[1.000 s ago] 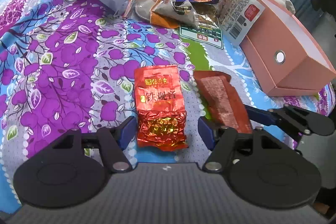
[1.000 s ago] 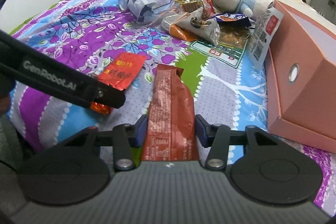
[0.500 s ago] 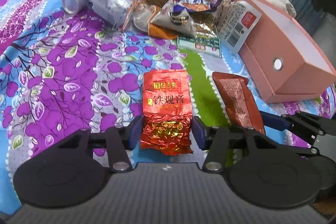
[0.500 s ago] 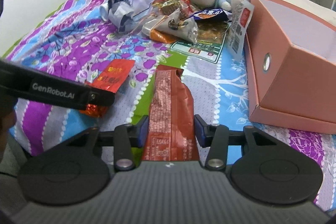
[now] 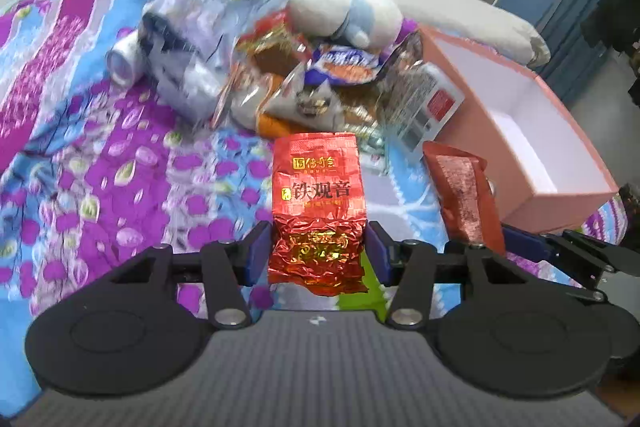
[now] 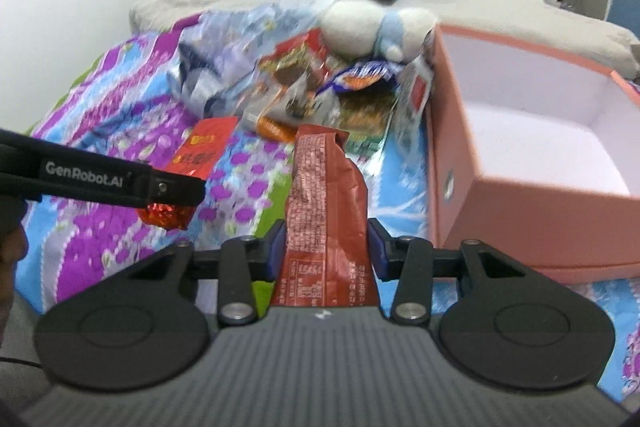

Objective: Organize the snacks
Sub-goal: 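Carry both held packets over the open pink box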

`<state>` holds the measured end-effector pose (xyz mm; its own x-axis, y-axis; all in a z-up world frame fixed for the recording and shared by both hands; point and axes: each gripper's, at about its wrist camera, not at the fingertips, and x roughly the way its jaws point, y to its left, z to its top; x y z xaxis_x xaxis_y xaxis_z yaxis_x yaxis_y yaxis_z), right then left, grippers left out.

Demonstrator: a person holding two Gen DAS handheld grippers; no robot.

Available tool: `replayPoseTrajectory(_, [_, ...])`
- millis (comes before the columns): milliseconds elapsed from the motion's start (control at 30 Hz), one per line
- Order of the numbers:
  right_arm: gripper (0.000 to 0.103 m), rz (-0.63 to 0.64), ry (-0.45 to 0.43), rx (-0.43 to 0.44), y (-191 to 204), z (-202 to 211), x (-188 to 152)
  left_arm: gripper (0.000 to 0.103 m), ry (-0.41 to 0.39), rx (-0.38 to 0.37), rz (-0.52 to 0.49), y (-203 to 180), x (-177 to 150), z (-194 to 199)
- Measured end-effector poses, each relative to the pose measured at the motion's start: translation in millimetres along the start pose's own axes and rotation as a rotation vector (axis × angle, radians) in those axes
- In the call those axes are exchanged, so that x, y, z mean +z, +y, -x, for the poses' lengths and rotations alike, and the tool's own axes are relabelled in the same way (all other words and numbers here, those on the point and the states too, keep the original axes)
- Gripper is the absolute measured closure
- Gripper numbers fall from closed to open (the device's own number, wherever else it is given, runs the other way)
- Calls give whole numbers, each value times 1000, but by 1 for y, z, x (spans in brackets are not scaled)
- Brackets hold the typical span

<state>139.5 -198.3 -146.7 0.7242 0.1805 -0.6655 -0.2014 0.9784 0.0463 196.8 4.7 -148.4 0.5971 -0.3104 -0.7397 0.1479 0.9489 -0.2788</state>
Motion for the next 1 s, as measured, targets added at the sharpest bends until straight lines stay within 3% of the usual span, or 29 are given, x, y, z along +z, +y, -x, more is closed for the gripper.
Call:
replayPoseTrajectory(733, [58,-49,-259,-182,-69,69,104,46,-188,-162,-94,-102,111,43])
replayPoseTrajectory(867, [58,-55,-282,-208,-87,75,119,46,-204,-206,-107,-122,131,41])
replayPoseTrajectory(1000, [58,-64,-258,-245,-109,71,126,46,-201,-207,-200,-153,153,32])
